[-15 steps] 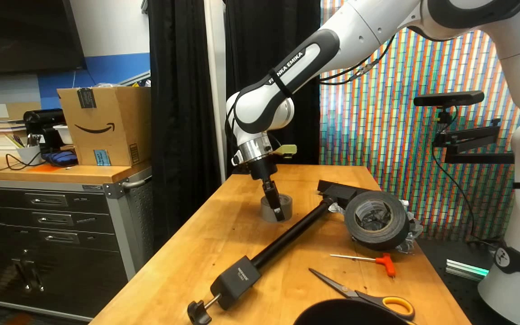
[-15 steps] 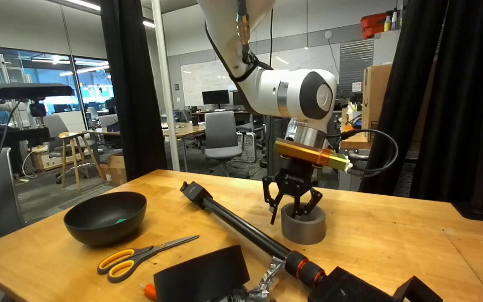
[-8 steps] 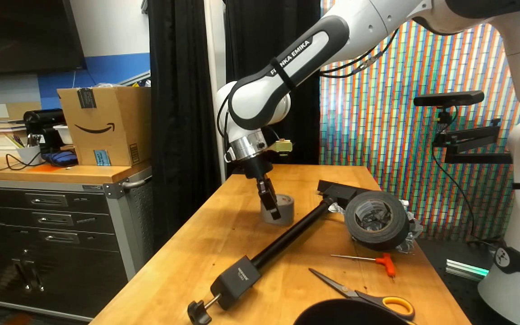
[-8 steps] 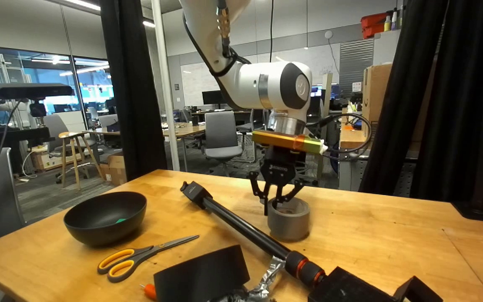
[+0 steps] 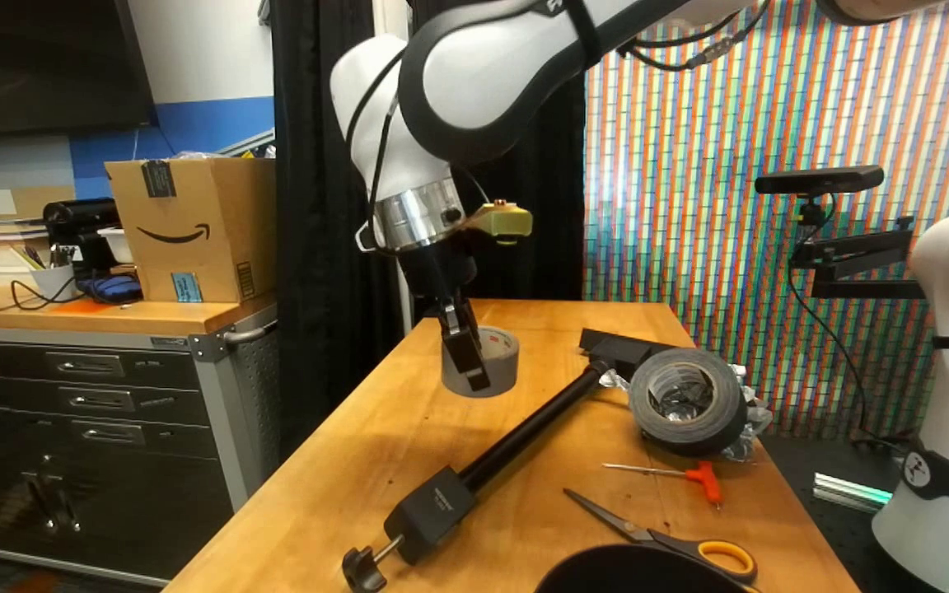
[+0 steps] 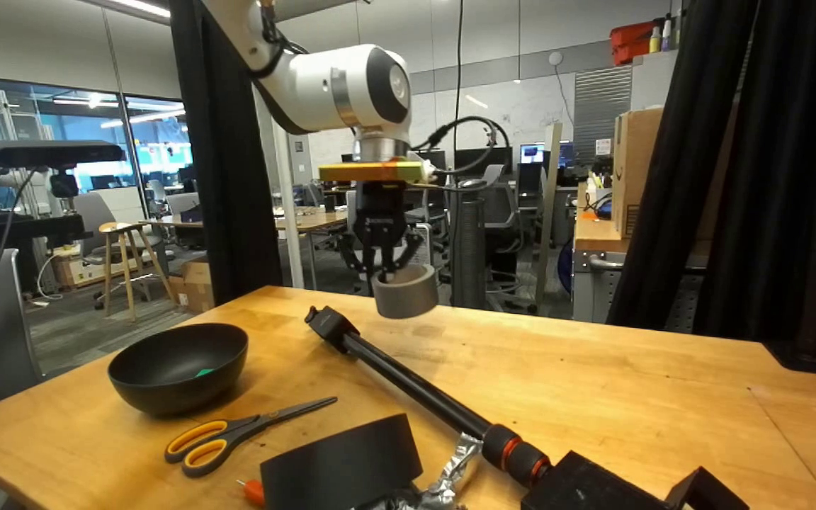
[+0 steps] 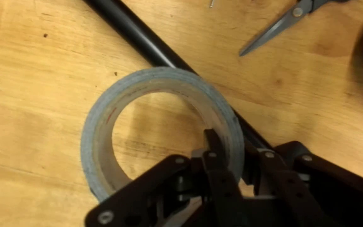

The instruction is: Move the grey seal tape

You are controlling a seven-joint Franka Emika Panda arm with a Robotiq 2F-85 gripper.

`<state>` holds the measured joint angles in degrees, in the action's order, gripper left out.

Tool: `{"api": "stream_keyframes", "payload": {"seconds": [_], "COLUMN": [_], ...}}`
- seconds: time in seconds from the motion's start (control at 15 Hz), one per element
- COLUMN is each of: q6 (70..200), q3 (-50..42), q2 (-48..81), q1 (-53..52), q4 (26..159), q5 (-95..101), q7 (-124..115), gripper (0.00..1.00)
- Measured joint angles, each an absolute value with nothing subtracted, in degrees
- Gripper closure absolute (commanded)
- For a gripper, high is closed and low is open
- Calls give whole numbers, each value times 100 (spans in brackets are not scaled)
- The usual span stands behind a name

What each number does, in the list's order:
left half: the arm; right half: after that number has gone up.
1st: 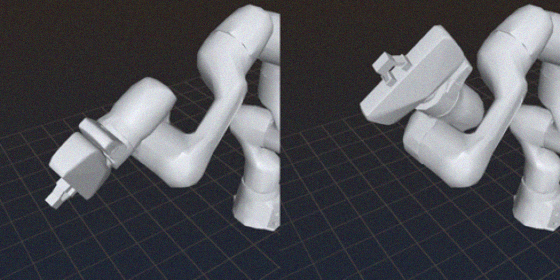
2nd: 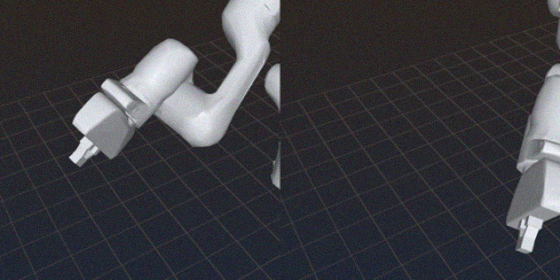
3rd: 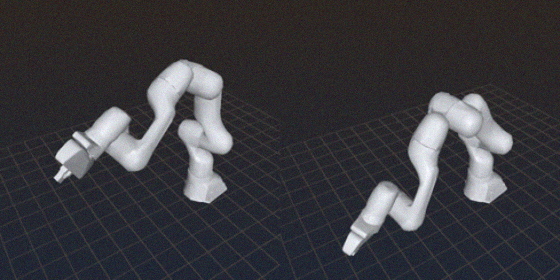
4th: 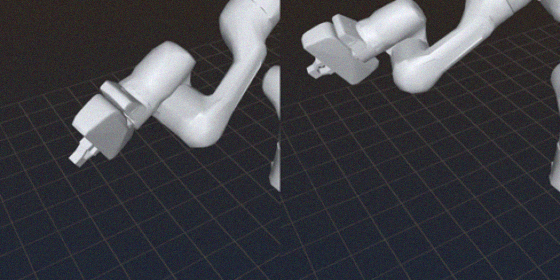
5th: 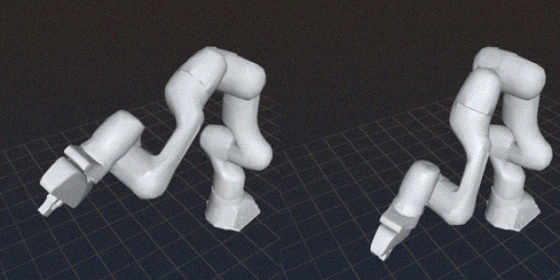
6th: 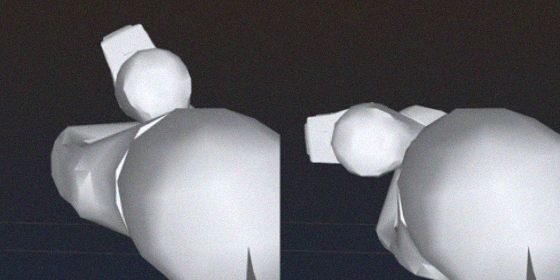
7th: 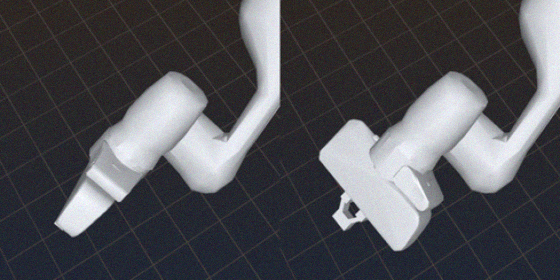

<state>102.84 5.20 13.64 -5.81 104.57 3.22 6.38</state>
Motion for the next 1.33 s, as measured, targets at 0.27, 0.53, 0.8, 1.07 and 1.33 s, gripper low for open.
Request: {"api": "stream_keyframes", "payload": {"seconds": [0.27, 0.53, 0.8, 1.07, 1.33], "q6": [10049, 10028, 10043, 10093, 10364], "q3": [888, 1040, 1038, 1033, 1061], "q2": [1039, 969, 957, 910, 782], "q1": [-1094, -1250, -1227, -1213, -1255], "q4": [10388, 10411, 10548, 10825, 11249], "q5": [559, 563, 455, 154, 84], "q7": [208, 128, 108, -177, -751], "gripper": [88, 88, 88, 88, 88]}}
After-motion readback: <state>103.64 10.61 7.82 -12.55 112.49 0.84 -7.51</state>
